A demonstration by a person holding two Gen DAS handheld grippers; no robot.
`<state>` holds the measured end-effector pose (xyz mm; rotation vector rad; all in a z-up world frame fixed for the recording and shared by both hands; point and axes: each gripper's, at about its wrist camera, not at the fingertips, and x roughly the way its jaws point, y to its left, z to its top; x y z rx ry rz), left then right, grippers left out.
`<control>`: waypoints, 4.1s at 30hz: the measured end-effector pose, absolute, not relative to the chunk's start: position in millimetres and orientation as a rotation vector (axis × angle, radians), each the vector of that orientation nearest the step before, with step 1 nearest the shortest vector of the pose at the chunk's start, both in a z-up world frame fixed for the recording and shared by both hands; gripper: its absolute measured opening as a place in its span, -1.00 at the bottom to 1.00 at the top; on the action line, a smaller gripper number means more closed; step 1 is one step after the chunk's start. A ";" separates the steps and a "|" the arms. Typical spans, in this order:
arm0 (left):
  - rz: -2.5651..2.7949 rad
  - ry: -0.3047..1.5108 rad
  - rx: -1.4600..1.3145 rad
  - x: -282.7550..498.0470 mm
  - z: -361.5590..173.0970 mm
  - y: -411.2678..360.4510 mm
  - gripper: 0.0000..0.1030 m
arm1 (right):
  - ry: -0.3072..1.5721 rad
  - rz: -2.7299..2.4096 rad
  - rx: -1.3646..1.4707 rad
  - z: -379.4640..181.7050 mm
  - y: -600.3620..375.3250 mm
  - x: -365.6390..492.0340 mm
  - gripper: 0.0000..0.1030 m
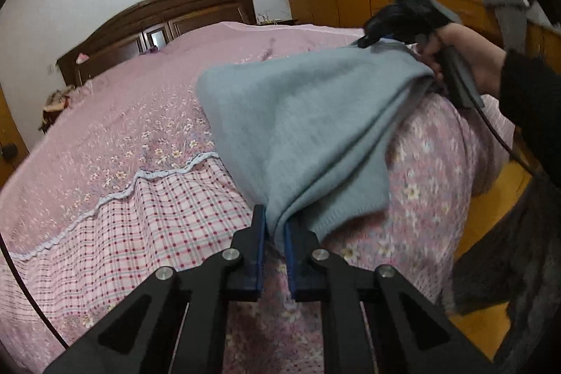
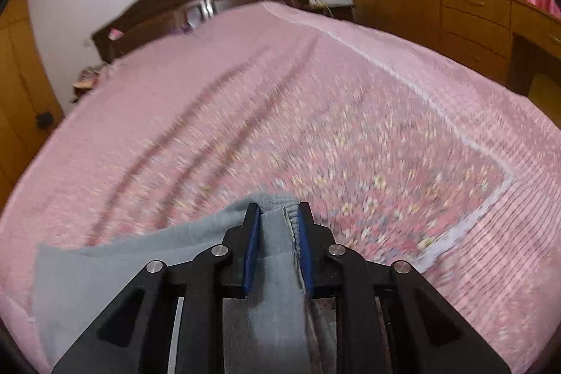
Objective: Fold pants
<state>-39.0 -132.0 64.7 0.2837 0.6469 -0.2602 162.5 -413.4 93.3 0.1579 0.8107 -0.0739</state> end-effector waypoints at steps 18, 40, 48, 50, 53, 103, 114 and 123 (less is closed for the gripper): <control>-0.325 0.673 0.209 -37.6 55.5 -130.7 -0.86 | 0.712 0.155 0.266 122.1 -443.8 109.0 -0.94; -0.466 0.830 0.027 -5.2 68.4 -92.5 -0.15 | 0.687 0.307 -0.224 137.3 -249.5 -53.0 0.27; -0.627 0.896 -0.337 -0.1 82.8 -22.4 0.28 | 0.768 0.328 -0.215 108.1 -225.9 -73.5 0.27; -0.728 0.905 -0.531 14.7 85.8 8.7 0.42 | 0.662 0.329 -0.397 109.2 -208.0 -93.7 0.29; -0.786 0.928 -0.814 58.9 82.4 47.1 0.47 | 0.563 0.350 -0.596 98.1 -172.2 -114.8 0.45; -0.679 1.156 -0.650 188.7 45.7 31.4 -0.71 | 0.261 0.118 -0.953 54.8 -56.8 -131.3 -0.81; -0.374 1.081 -0.805 115.9 67.4 164.2 -0.73 | 0.124 0.396 -0.984 63.3 -3.3 -174.2 -0.76; -0.335 1.045 -0.731 66.7 60.7 226.3 -0.38 | 0.300 0.189 -0.663 131.1 -128.8 -108.6 0.56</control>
